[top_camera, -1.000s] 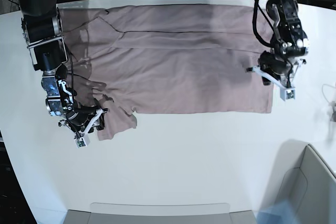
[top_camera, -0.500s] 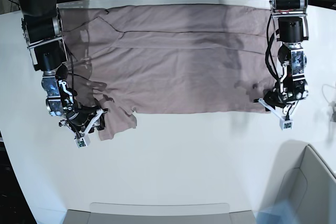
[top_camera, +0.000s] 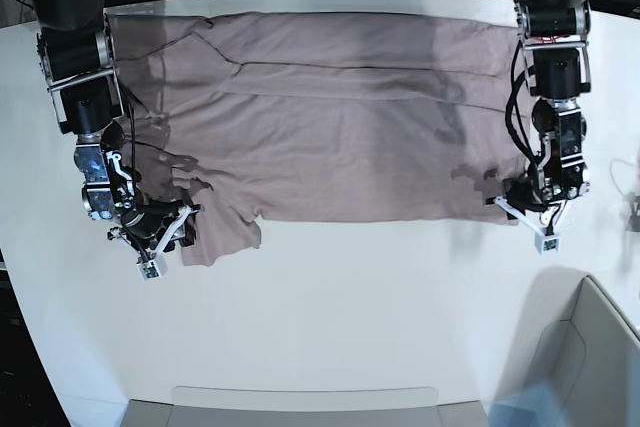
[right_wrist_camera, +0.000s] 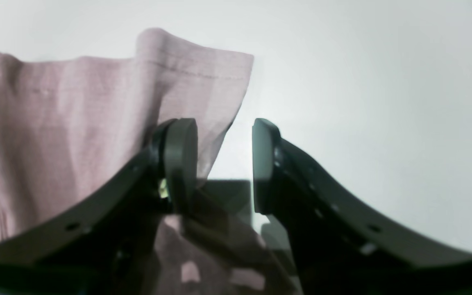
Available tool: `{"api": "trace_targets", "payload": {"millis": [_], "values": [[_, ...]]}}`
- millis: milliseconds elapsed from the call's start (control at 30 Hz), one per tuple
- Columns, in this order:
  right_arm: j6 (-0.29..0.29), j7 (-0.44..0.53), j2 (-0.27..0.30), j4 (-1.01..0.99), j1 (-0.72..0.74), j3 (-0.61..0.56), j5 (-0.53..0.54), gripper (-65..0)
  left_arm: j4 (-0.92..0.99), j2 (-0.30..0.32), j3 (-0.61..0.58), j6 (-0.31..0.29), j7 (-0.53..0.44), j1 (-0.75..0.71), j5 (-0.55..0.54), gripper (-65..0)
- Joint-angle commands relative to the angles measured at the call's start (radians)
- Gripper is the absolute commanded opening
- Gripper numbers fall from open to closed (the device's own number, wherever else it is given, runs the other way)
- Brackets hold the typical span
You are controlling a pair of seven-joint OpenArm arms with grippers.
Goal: Fold the T-shirt properly
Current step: 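Reach the left gripper down to grasp the other hem corner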
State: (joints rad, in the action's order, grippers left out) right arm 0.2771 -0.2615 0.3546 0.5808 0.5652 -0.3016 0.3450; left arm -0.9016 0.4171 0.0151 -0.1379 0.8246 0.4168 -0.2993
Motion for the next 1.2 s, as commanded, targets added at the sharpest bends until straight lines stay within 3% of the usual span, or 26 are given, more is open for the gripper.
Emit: {"api": "trace_targets", "payload": {"millis": [0, 233, 333, 400, 467, 500, 733, 867, 1167], "values": [[-0.002, -0.043, 0.013, 0.0, 0.013, 0.0, -0.008, -42.1, 0.005, 0.015, 0.001, 0.011, 0.011, 0.015, -0.004, -43.2], [0.0, -0.043, 0.008, 0.0, 0.011, -0.001, -0.008, -42.2, 0.014, 0.055, -0.149, 0.01, 0.016, 0.004, -0.125, -45.7], [0.0, -0.045, 0.008, 0.0, 0.011, -0.003, -0.008, -46.9, 0.014, 0.067, -0.163, 0.01, 0.012, -0.028, -0.148, -56.6], [0.001, -0.045, 0.008, 0.0, 0.013, -0.003, -0.008, -54.5, 0.012, 0.068, -0.162, 0.01, 0.011, -0.048, -0.148, -65.0], [0.001, -0.045, 0.008, 0.0, 0.013, -0.003, -0.008, -63.6, 0.008, 0.068, -0.143, 0.01, 0.011, -0.068, -0.148, -65.0], [0.0, -0.045, 0.008, 0.0, 0.014, -0.003, -0.008, -65.0, 0.006, 0.068, -0.128, 0.008, 0.011, -0.075, -0.148, -65.0], [0.0, -0.045, 0.014, 0.061, 0.016, 0.008, -0.002, -65.0, -0.159, 0.065, 0.047, -0.116, 0.011, -0.155, -0.148, -65.0], [0.0, -0.045, 0.033, 0.106, 0.017, 0.009, -0.001, -65.0, -0.232, 0.064, 0.11, -0.122, 0.023, -0.166, -0.146, -65.0], [0.0, -0.045, 0.053, 0.19, 0.017, 0.009, 0.001, -65.0, -0.258, 0.067, 0.118, -0.122, 0.025, -0.161, -0.146, -65.0]]}}
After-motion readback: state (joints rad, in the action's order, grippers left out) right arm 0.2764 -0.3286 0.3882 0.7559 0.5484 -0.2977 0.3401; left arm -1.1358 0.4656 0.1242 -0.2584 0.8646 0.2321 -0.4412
